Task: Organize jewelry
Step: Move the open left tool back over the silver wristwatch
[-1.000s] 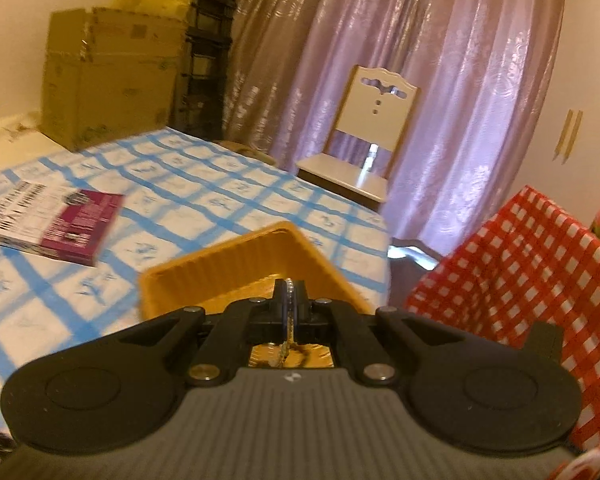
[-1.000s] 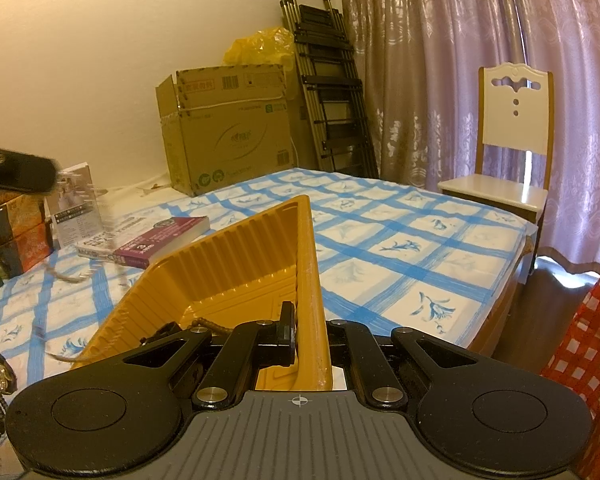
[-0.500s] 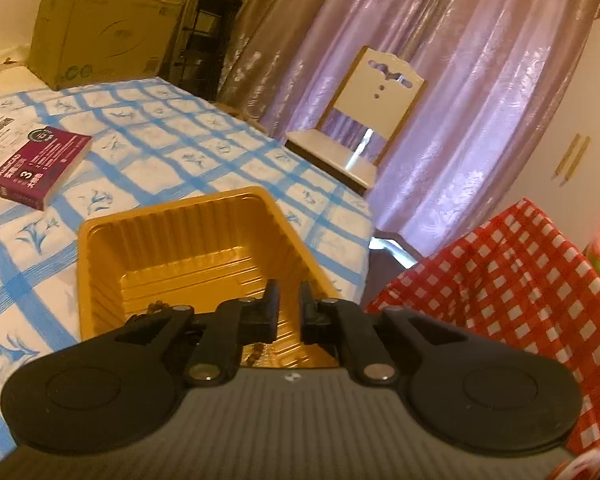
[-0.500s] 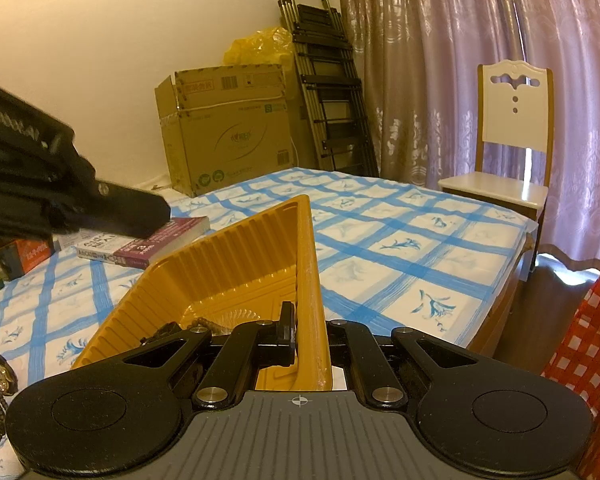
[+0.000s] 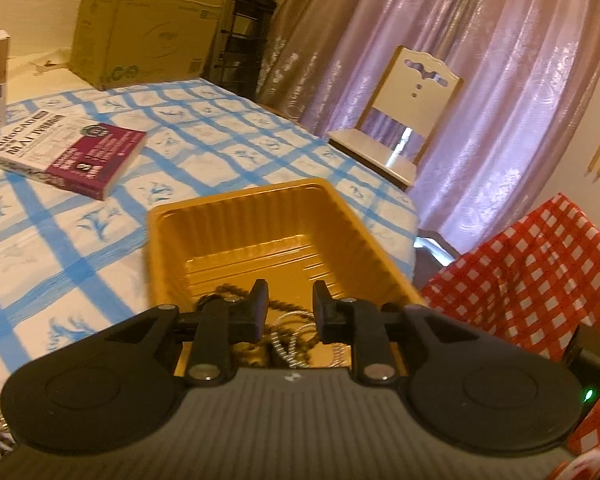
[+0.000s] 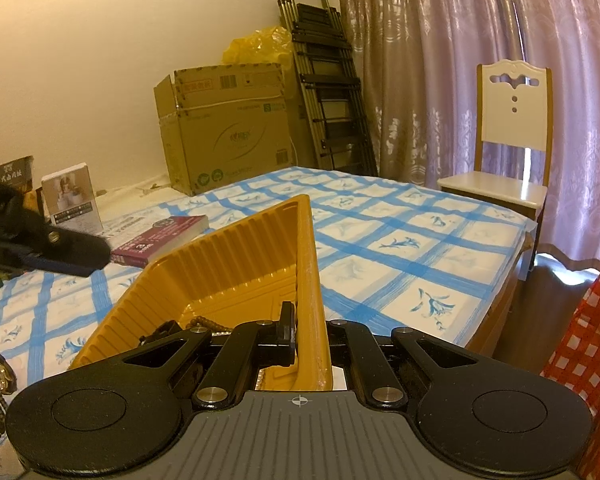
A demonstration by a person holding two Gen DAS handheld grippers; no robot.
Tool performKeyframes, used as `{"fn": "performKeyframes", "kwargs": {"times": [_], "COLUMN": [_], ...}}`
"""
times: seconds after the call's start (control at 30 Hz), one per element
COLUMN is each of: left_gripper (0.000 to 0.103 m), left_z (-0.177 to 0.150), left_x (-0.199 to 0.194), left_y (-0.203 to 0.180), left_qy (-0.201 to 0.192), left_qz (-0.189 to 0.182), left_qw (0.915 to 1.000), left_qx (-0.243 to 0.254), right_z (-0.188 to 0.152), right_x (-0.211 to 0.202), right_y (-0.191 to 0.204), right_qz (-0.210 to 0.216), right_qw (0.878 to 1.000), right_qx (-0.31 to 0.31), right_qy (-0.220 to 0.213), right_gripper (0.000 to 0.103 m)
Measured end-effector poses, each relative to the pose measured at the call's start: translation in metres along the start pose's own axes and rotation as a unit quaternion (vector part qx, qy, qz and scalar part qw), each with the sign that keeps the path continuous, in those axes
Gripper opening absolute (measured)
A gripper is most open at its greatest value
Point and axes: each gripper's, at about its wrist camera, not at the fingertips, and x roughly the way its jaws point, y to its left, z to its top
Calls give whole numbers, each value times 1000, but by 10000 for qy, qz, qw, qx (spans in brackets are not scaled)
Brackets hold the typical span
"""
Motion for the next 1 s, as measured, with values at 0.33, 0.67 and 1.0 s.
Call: {"fn": "performKeyframes", "kwargs": {"times": [0.33, 0.67, 1.0], "left_gripper": [31, 35, 37], "left_z": [-26, -53, -73], "left_x": [-40, -86, -104], "left_y": [40, 77, 98], "left_qy": [-92, -84, 99], "left_qz": [756, 1565, 2100], "left_qw": [9968, 9874, 9777], "left_qx": [-221, -220, 12], "right_z": [0, -1, -2], "right_x": [0, -2, -5], "right_y": [0, -2, -4], "right_qz": [-6, -8, -15], "right_qw": [10000, 10000, 9999], "right_qx": [5, -46, -102], "right_qy": [0, -6, 2], "right_gripper": [6, 6, 6]}}
